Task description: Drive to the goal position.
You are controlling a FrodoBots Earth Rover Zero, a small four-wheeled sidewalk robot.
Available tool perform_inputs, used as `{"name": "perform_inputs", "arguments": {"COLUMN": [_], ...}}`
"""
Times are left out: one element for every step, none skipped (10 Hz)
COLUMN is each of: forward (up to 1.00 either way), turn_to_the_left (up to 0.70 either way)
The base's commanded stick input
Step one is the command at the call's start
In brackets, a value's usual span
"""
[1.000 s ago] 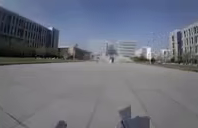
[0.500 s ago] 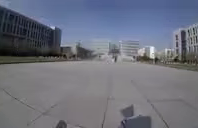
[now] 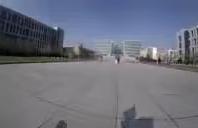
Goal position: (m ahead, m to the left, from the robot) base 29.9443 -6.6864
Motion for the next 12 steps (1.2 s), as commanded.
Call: {"name": "perform_inputs", "arguments": {"forward": [1.00,1.00,1.00,1.00,1.00,1.00,1.00,1.00,1.00,1.00,1.00,1.00], "turn_to_the_left": [0.00,0.00,0.00,0.00,0.00,0.00,0.00,0.00,0.00,0.00,0.00,0.00]}}
